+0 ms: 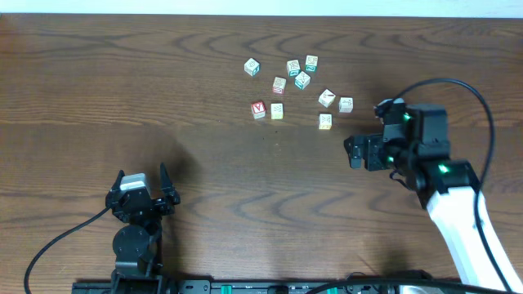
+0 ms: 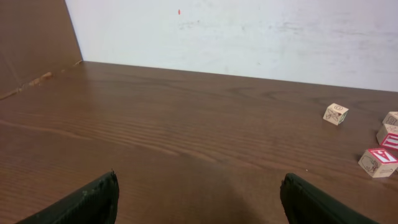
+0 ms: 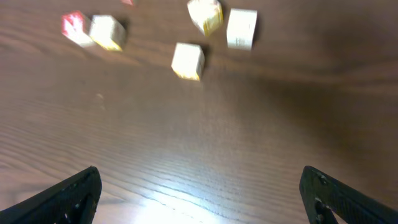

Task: Lift 5 blocks
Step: 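Reach the right gripper to the rabbit-picture block and close on it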

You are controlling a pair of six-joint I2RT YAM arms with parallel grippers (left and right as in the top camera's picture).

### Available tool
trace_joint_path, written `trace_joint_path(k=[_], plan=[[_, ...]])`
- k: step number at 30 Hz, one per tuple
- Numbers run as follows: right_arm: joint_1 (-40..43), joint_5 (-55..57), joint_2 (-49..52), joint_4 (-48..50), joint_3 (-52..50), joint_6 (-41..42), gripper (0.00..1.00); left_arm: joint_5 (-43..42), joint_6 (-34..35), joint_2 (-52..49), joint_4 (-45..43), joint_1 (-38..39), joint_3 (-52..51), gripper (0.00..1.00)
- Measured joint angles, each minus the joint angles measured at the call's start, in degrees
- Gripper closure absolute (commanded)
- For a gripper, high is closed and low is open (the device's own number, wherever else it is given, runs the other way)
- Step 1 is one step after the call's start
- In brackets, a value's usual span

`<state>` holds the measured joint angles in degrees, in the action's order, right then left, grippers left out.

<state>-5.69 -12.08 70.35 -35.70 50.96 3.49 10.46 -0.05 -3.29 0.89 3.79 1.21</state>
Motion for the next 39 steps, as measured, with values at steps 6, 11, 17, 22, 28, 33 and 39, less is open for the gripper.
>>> trace_joint_path(k=[6, 11, 17, 22, 28, 33, 39], plan=[[0.0, 0.0, 4.1, 5.0, 0.2, 0.3, 0.01, 0.0, 0.0, 0.0, 0.0, 0.0, 0.0, 0.17], [0.0, 0.6, 4.3, 9.1, 1.9, 0.8, 0.01, 0.0, 0.0, 0.0, 0.0, 0.0, 0.0, 0.16], [0.0, 3.8, 10.4, 8.3, 6.1, 1.5, 0.01, 0.0, 0.0, 0.0, 0.0, 0.0, 0.0, 0.17], [0.0, 5.3, 18.5, 5.2, 13.4, 1.7, 0.01, 0.0, 0.0, 0.0, 0.0, 0.0, 0.0, 0.16], [0.0, 5.6, 28.0, 0.2, 23.7, 2.0, 0.09, 0.0, 0.0, 0.0, 0.0, 0.0, 0.0, 0.17], [0.0, 5.6, 32.5, -0.6, 27.1, 2.3, 0.06, 0.0, 0.0, 0.0, 0.0, 0.0, 0.0, 0.17], [0.0, 5.6, 36.1, -0.7, 27.3, 2.8, 0.09, 0.0, 0.0, 0.0, 0.0, 0.0, 0.0, 0.16]])
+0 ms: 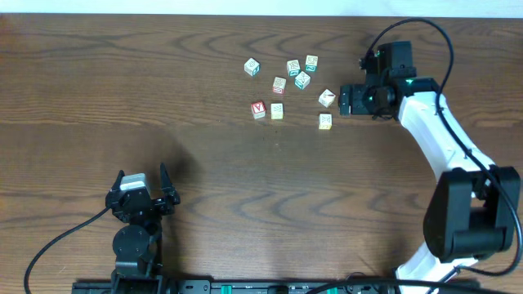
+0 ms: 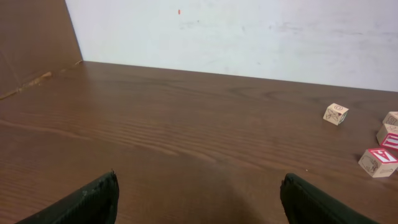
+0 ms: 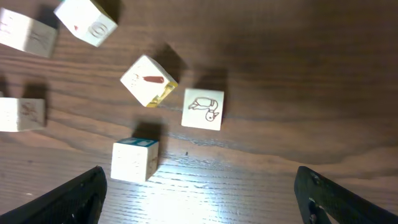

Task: Lift 5 blocks
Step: 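Reach the right gripper to the rabbit-picture block and close on it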

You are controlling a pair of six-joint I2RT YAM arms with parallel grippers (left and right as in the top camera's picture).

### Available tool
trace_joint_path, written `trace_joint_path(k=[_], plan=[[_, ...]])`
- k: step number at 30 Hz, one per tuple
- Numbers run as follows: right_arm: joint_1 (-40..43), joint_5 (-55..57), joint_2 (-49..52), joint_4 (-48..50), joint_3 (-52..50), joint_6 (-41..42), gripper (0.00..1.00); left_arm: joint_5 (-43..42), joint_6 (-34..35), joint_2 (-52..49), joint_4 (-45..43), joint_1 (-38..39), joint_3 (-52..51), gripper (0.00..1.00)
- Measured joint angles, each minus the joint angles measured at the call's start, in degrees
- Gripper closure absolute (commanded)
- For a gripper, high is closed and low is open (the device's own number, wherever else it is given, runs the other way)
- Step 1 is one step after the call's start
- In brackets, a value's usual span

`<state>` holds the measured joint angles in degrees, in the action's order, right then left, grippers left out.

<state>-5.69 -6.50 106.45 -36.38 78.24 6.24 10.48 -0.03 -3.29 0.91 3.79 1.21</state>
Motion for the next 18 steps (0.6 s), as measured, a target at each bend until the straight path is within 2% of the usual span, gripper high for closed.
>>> trace_joint_path(k=[10, 18], plan=[[0.0, 0.0, 4.3, 2.8, 0.0, 0.5, 0.12, 0.0, 0.0, 0.0, 0.0, 0.0, 0.0, 0.16], [0.0, 0.0, 7.4, 5.7, 2.2, 0.7, 0.19, 0.0, 0.0, 0.0, 0.0, 0.0, 0.0, 0.16]])
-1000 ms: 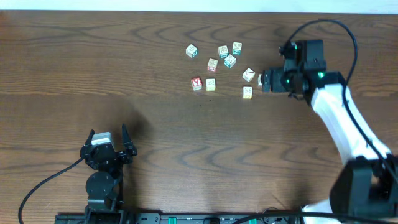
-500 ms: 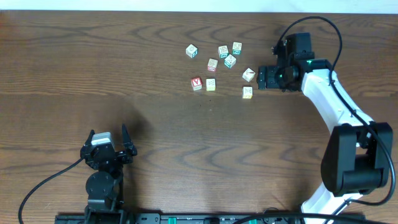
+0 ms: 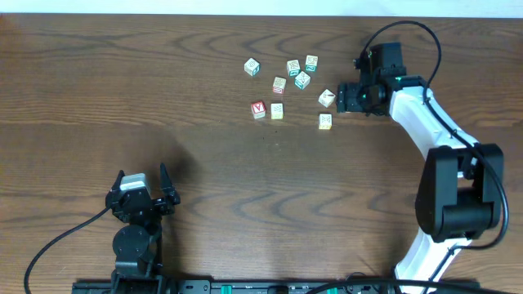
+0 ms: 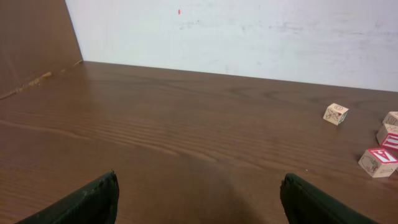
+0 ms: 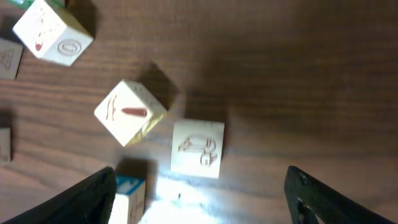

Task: Lift 5 blocks
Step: 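Reach the right gripper to the rabbit-picture block and close on it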

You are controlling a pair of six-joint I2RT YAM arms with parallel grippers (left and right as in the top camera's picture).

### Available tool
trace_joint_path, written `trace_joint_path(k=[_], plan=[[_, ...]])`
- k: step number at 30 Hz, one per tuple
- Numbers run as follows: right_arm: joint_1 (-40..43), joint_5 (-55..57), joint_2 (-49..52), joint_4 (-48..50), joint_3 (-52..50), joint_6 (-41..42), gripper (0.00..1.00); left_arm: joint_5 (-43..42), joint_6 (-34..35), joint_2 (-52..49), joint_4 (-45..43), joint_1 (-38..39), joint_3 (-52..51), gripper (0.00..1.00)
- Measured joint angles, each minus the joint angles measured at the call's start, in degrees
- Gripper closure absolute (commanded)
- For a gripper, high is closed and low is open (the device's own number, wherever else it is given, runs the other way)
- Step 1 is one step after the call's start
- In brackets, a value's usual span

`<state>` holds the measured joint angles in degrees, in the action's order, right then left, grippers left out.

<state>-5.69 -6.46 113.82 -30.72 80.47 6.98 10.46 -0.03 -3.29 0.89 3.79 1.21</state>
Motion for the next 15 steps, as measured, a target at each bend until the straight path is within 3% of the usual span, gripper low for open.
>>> trace_joint_path(k=[5, 15], plan=[[0.0, 0.0, 4.3, -0.6, 3.2, 0.0, 0.23, 0.0, 0.0, 0.0, 0.0, 0.0, 0.0, 0.16], [0.0, 0.0, 7.3, -1.7, 5.4, 0.1, 0.45, 0.0, 0.0, 0.0, 0.0, 0.0, 0.0, 0.17]])
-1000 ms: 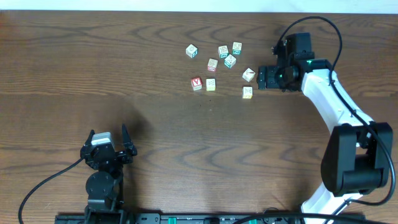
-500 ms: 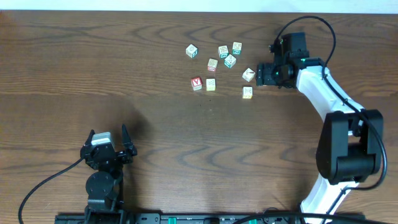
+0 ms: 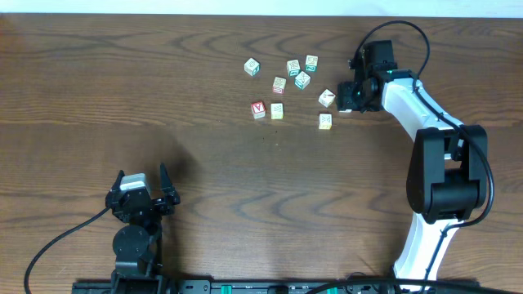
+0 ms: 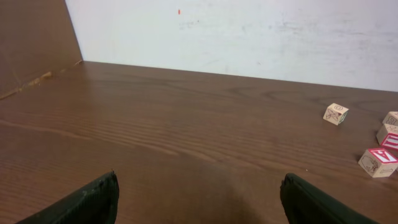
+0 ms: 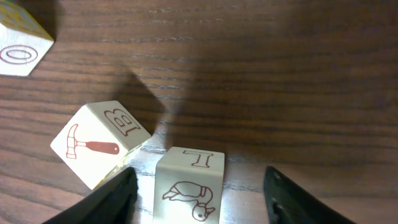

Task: Lift 5 blocks
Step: 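Reach the right gripper to the rabbit-picture block and close on it, then lift the held block with the right gripper and swing it right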

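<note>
Several small wooden picture blocks lie scattered at the far middle of the table. My right gripper is down over the rightmost one and hides it from overhead. The right wrist view shows that block, marked T with a drawn animal, standing on the wood between my open right gripper's dark fingers, with a gap on each side. A hammer-and-B block sits just left of it, close to the left finger. My left gripper rests open and empty near the front left.
A block with an O lies further left in the right wrist view. A red-faced block and a plain one sit at the cluster's near side. The wooden table ends at a white wall behind.
My right gripper has come lower and closer to the T block, so its open fingers now stand on both sides of it. The blocks and the left arm have not moved.
My right gripper was open over bare table at the near right of the cluster. It then stood above the rightmost blocks, then lower over the T block, and now straddles it. No block has left the table. The left arm stayed still.
</note>
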You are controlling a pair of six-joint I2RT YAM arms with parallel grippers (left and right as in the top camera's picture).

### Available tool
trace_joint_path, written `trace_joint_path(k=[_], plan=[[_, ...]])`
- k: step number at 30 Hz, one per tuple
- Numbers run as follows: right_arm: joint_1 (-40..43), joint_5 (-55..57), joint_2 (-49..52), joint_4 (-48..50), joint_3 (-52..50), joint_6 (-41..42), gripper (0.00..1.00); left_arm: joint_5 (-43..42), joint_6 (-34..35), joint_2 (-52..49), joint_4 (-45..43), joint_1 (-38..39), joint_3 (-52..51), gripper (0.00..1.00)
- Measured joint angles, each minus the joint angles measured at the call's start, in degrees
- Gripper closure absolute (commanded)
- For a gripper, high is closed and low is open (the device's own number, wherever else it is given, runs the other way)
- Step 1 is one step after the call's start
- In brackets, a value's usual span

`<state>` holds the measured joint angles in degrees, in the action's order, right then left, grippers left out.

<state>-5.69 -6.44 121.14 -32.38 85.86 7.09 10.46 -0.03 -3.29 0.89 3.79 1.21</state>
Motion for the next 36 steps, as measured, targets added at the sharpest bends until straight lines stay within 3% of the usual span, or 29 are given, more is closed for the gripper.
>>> trace_joint_path(k=[4, 11, 32, 36], plan=[[0.0, 0.0, 0.0, -0.5, 0.3, 0.1, 0.51, 0.0, 0.0, 0.0, 0.0, 0.0, 0.0, 0.16], [0.0, 0.0, 0.0, -1.7, 0.3, 0.1, 0.49, 0.0, 0.0, 0.0, 0.0, 0.0, 0.0, 0.16], [-0.1, 0.0, 0.0, -3.1, 0.7, -1.3, 0.81, 0.0, 0.0, 0.0, 0.0, 0.0, 0.0, 0.16], [-0.6, 0.0, 0.0, -3.1, 0.8, -1.5, 0.83, 0.0, 0.0, 0.0, 0.0, 0.0, 0.0, 0.16]])
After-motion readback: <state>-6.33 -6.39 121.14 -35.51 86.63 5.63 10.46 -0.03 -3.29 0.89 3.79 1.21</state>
